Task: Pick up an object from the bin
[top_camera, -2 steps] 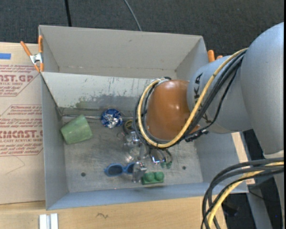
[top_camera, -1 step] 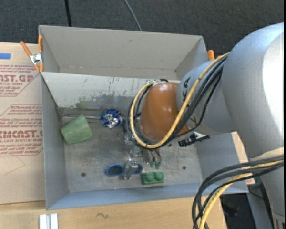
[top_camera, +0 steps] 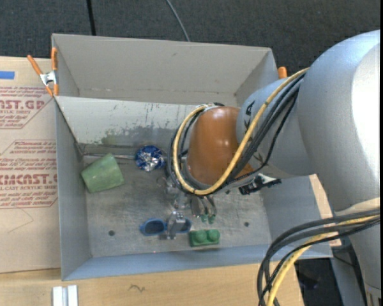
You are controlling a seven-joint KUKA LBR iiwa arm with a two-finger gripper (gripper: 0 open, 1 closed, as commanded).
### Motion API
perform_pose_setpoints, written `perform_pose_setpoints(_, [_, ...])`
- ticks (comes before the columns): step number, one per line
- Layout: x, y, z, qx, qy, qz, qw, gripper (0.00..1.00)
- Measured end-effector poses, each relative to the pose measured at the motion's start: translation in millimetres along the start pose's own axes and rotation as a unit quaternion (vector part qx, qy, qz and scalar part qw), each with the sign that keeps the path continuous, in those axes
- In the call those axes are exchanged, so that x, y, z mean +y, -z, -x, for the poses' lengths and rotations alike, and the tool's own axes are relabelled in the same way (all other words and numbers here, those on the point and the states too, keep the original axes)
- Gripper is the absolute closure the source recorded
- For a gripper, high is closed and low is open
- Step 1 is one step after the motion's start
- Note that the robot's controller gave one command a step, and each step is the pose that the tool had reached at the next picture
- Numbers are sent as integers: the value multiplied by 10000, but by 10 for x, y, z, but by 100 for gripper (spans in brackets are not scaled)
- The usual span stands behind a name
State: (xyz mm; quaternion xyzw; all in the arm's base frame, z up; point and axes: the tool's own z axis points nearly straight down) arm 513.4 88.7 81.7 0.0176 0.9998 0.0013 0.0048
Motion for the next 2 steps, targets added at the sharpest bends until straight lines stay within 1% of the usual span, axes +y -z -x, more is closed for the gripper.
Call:
perform_pose_setpoints(1, [30, 39, 44, -86, 2, 34, 10000, 100])
perform_pose_setpoints(2, [42, 944, 74, 4, 5, 0, 10000, 100])
